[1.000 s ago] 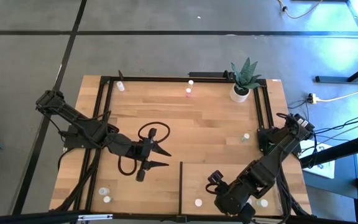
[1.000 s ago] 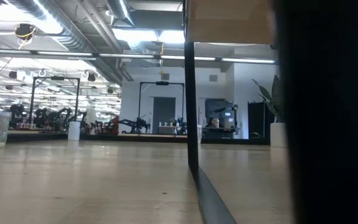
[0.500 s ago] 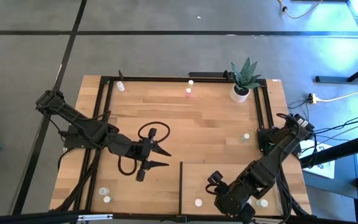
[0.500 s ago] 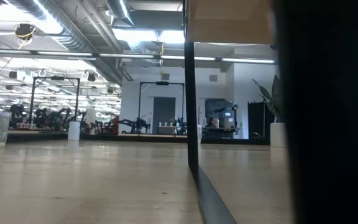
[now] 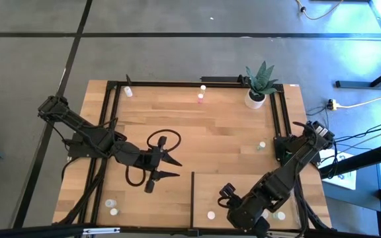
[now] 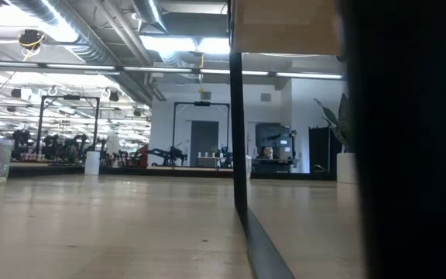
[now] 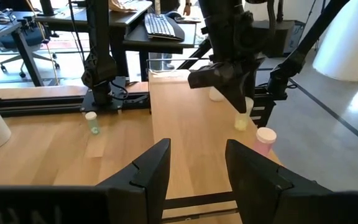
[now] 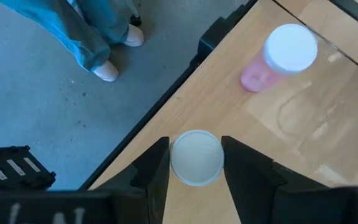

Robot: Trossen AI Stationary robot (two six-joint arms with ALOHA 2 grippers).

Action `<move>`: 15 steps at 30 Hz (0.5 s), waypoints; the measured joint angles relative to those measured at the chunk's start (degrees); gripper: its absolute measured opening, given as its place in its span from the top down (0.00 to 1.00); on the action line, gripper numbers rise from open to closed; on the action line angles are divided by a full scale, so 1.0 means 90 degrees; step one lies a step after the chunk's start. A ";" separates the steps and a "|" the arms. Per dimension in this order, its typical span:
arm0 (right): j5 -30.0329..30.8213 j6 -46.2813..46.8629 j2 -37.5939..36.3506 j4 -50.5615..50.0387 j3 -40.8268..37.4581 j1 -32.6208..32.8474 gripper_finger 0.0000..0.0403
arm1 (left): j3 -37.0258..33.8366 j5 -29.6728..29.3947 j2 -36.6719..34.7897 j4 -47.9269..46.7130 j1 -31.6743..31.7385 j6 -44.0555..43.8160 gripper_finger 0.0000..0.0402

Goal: Pick and place medicine bottles onto shelf by color
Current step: Put the bottom yellow pill bottle on the shelf

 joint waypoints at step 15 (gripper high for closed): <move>0.0046 0.0006 0.0000 -0.0009 0.0001 0.0000 0.64 | 0.0000 0.0000 0.0000 0.0000 0.0000 0.0000 0.63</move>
